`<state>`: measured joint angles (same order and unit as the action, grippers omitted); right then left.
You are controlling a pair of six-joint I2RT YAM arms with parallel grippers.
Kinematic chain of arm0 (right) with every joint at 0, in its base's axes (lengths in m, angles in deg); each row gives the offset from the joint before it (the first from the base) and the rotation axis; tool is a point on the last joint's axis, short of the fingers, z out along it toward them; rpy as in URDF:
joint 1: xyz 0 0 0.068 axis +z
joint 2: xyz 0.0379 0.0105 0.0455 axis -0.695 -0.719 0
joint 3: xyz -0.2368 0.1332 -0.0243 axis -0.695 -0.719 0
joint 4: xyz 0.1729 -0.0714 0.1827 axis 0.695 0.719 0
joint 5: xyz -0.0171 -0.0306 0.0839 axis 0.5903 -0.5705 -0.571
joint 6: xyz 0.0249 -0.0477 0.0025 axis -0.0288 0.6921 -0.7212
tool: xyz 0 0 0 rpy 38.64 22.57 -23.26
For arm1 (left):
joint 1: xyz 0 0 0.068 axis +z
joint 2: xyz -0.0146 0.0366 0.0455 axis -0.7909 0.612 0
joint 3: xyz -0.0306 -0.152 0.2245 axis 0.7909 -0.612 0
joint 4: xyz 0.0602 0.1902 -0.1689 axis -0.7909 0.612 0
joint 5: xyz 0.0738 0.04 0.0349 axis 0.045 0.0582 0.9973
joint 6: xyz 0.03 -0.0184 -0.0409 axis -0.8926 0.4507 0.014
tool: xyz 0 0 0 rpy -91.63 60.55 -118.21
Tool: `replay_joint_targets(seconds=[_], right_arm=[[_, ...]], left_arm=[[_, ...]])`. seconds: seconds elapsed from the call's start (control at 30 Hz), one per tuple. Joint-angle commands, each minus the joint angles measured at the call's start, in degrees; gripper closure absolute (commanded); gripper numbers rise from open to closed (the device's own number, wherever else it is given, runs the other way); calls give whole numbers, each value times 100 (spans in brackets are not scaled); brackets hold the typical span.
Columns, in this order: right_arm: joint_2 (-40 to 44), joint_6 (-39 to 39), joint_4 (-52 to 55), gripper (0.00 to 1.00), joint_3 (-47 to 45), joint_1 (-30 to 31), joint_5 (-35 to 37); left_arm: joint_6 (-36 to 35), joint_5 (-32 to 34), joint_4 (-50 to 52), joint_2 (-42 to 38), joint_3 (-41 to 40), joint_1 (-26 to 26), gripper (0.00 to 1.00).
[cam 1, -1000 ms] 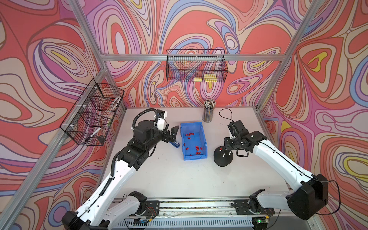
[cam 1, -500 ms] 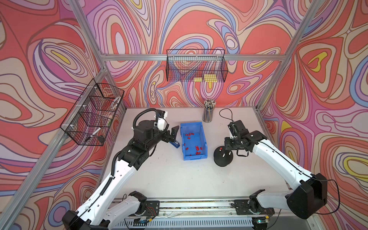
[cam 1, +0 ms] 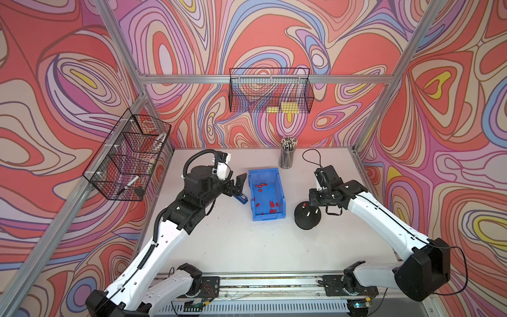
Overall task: Cover the protruding screws with screw protection sleeves
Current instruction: Attach the screw protection sleeve to the screw.
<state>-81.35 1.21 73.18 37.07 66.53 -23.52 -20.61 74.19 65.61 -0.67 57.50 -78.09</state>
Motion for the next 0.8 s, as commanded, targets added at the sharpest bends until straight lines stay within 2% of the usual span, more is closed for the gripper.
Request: replay_joint_targets(seconds=[0.0,0.3,0.77], right_arm=[[-47,-4,-65,100,-107,-51,-115],[-53,30,11,100,-173,-110,22],[-205,11,-212,100,-353,-168,-209]], left_arm=[[-56,5,74,7,178,16,1],[-29,-15,55,19,167,11,1],[-21,-52,72,33,196,17,1]])
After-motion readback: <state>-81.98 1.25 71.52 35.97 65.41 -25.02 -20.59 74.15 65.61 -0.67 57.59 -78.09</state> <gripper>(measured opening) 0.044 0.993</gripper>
